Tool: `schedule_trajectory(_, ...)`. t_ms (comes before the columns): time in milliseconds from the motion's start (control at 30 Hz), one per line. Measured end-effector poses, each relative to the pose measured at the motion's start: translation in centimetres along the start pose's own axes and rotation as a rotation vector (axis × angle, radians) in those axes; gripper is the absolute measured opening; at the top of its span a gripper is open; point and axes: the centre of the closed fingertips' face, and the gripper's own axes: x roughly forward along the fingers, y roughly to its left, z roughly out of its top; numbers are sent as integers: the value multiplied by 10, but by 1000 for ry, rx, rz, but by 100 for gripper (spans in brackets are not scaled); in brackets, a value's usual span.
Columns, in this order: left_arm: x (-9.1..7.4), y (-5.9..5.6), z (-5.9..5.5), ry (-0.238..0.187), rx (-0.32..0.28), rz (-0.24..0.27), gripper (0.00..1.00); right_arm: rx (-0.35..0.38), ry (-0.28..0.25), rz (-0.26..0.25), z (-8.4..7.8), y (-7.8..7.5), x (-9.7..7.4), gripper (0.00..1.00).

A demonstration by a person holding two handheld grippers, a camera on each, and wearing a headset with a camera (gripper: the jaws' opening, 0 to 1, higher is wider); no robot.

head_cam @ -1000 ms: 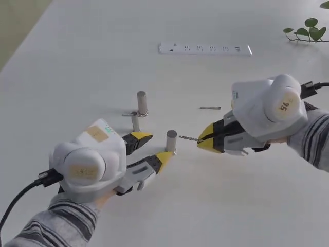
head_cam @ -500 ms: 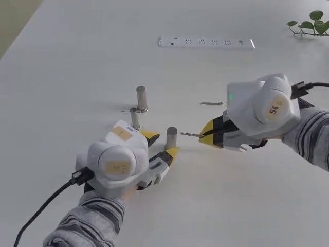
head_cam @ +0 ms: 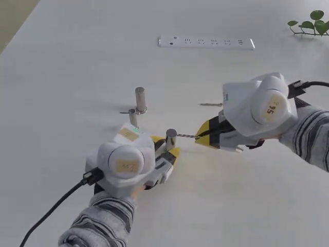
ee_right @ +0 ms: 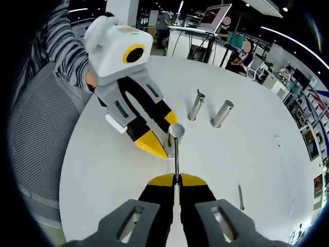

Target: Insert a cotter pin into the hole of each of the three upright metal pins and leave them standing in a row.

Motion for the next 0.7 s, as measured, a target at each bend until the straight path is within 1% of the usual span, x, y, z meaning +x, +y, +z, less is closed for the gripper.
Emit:
schedule_trajectory(267,2,0,0,2,3,0,13,-8,-4,7,4,0,0,0)
schedule_trajectory(467,2,2,-1,6,0,5,10,-9,-9,10,9,0,0,0)
schedule_trajectory(700,4,3,-3,12,3,4,10,-12,-16,5,13,0,1,0)
